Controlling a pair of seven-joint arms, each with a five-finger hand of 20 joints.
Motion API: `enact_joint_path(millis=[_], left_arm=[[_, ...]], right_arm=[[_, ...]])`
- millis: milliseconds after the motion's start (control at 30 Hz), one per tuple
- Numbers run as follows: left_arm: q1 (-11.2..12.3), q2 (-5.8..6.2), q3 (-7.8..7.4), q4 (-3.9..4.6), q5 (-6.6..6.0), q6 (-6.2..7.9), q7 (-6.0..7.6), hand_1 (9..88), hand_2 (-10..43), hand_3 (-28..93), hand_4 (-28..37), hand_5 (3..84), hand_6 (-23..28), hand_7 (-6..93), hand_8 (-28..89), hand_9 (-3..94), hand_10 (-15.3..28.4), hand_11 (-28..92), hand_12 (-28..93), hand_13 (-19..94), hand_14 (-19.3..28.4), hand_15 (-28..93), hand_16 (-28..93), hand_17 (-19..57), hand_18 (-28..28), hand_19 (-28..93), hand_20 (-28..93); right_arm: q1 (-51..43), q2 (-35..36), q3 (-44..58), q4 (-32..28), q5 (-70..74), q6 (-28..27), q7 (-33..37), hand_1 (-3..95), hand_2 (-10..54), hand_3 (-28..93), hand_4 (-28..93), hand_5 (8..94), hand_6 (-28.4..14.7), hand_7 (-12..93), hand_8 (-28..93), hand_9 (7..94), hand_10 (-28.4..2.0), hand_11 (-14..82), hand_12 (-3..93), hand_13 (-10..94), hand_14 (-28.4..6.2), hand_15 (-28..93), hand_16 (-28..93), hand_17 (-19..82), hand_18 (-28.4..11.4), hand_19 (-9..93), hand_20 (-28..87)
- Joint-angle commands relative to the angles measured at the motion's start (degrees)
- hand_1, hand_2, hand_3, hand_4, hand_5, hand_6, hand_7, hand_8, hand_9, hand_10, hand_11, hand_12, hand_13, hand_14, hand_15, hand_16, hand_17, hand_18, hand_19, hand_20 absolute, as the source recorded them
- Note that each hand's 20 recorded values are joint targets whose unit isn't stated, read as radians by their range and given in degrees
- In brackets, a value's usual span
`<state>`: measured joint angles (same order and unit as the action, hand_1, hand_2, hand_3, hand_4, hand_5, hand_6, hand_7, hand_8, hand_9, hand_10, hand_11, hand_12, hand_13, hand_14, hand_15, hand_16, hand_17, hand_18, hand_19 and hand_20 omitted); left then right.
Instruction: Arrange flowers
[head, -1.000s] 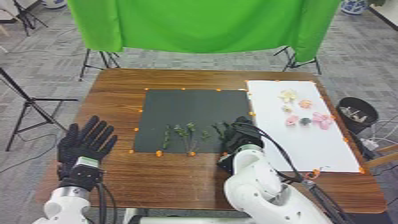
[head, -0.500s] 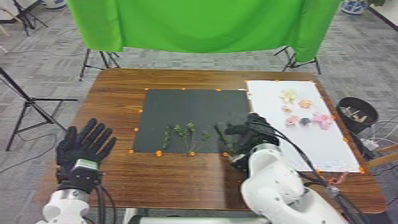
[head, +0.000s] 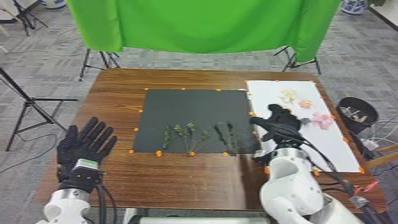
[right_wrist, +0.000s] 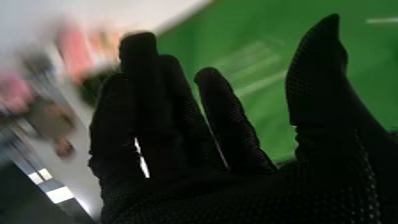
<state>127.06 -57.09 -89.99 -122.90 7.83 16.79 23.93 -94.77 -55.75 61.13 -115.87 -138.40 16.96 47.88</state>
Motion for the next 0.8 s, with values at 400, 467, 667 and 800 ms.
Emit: enact_joint_path(millis=[400,467,667,800], left_arm=[[1.43,-1.21,0.35,0.06,-0.5,-0.48,0.44,26.8,16.7,69,-28.3,40.7,10.6,14.4,-9,32.3,16.6,25,11,22,17.1,41,-8,-6.9,15.1,38,8],[1.12,-1.19,0.69,0.5,-0.89,-1.62,1.24,26.8,16.7,70,-28.3,40.7,10.6,14.4,-9,32.4,16.5,25,11,22,17.1,41,-8,-6.9,15.2,38,8],[1.31,-1.21,0.73,0.3,-0.54,-1.8,1.27,26.8,16.4,70,-28.3,40.7,10.5,14.4,-9,32.8,16.4,25,11,23,17.0,41,-8,-6.8,15.1,38,8],[1.28,-1.12,0.69,0.37,-0.61,-1.58,1.41,26.8,16.3,70,-28.3,40.7,10.4,14.5,-9,32.9,16.4,25,11,23,17.1,41,-8,-6.7,15.1,38,8]], right_arm=[[2.75,5.0,11.64,10.16,11.16,-20.87,-7.81,43.4,5.4,89,-28,43.8,-9.2,12,-12,40.0,-13.2,11.5,8.2,35,-13.4,19,11,21,-19.4,73,25],[3.5,4.65,10.9,11.92,11.57,-23.37,-7.83,45.9,7.4,88,-28,44.4,-7.9,13,-12,41.6,-12.3,11.5,7.9,37,-12.5,18,12,21,-18.7,72,25],[2.04,4.79,8.76,12.93,9.19,-16.29,-6.08,51.2,9.9,83,-28,56.3,-2.8,15,-13,60.8,-11.6,13.3,12.0,48,-10.4,20,16,24,-17.1,73,29],[1.6,4.96,8.42,12.05,8.16,-14.16,-5.49,55.3,5.2,75,-28,68.9,-0.8,17,-4,73.7,-11.7,13.0,18.3,54,-9.6,23,18,24,-16.9,73,33]])
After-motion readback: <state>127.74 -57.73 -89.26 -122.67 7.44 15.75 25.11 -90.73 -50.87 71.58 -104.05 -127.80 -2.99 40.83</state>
